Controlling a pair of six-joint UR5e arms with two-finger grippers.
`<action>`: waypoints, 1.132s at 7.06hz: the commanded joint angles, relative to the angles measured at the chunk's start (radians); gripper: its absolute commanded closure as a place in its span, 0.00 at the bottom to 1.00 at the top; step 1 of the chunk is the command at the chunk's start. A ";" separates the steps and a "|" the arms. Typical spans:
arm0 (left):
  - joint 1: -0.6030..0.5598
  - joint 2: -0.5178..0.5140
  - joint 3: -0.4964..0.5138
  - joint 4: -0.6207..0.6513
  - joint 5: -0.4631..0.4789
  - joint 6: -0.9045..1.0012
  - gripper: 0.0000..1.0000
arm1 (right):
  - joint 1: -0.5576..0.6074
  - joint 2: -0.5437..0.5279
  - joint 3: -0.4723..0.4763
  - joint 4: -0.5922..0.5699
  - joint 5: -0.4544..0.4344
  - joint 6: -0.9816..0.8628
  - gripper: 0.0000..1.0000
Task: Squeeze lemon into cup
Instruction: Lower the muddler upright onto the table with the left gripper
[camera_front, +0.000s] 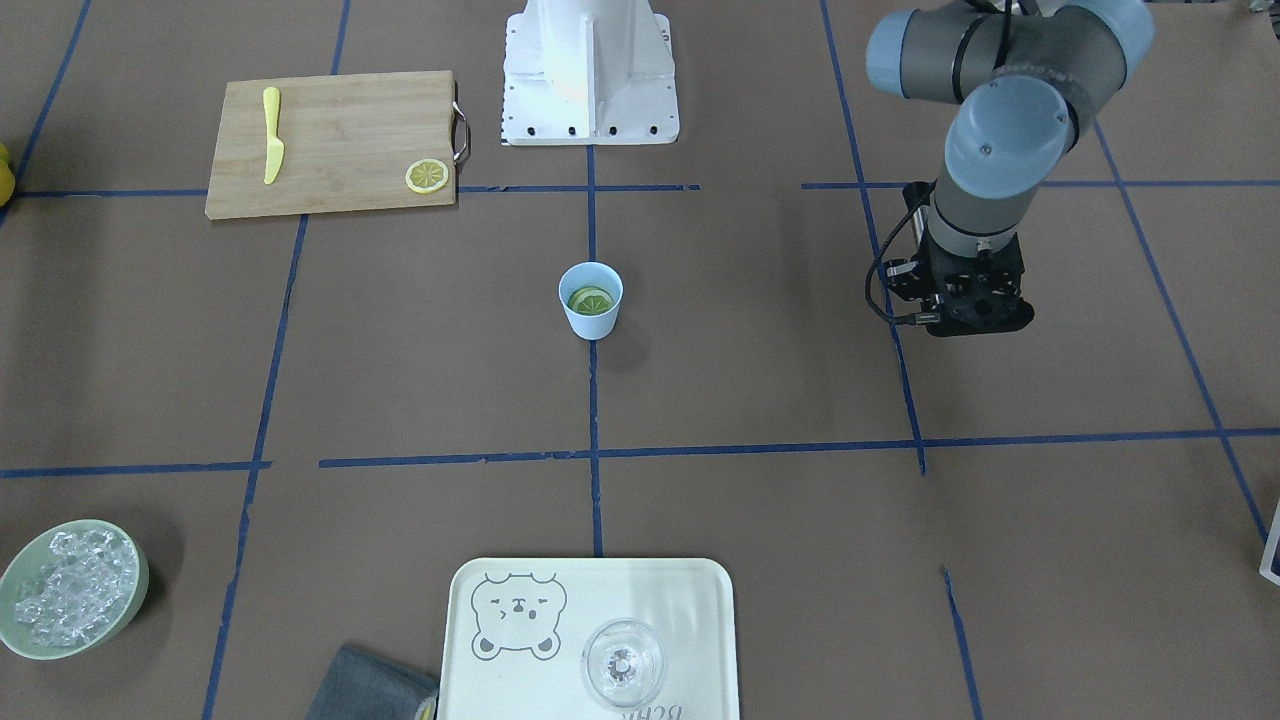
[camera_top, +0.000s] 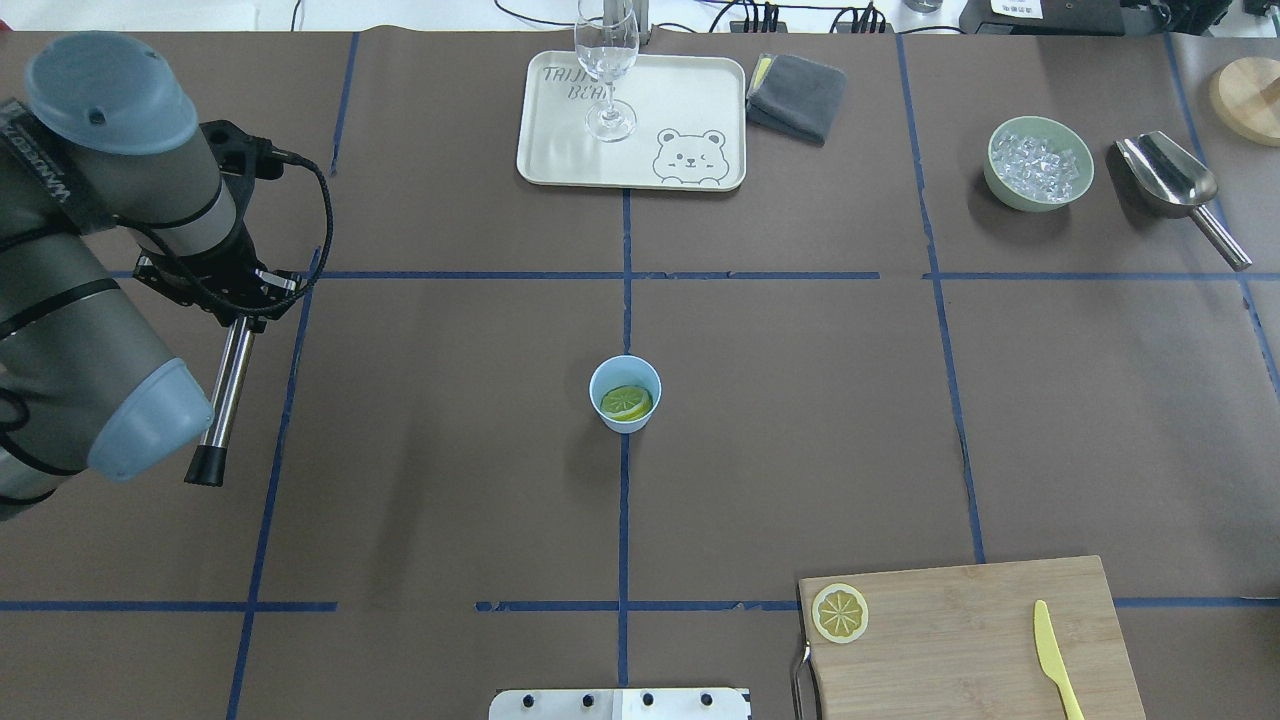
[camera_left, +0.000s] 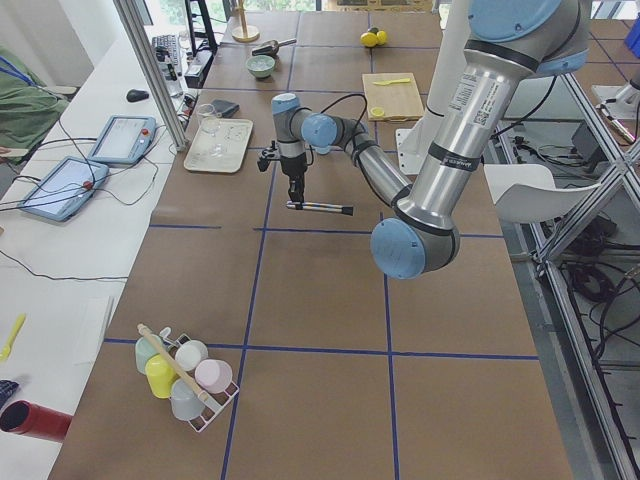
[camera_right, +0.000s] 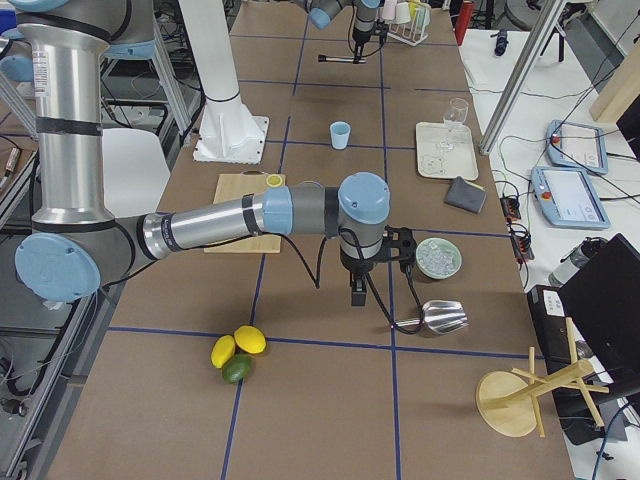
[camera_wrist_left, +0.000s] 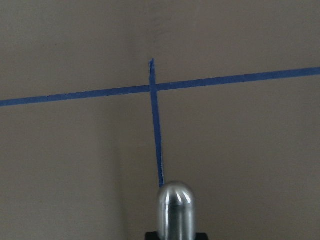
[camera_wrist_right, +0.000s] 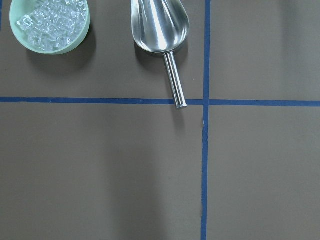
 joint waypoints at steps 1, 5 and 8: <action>0.001 0.001 0.087 0.000 -0.002 0.031 1.00 | 0.001 0.000 0.015 0.000 0.001 0.001 0.00; -0.007 0.006 0.201 -0.075 0.030 0.023 1.00 | 0.001 -0.002 0.040 0.000 -0.002 0.004 0.00; -0.001 0.006 0.230 -0.103 0.030 0.021 1.00 | 0.001 -0.002 0.040 0.000 -0.001 0.004 0.00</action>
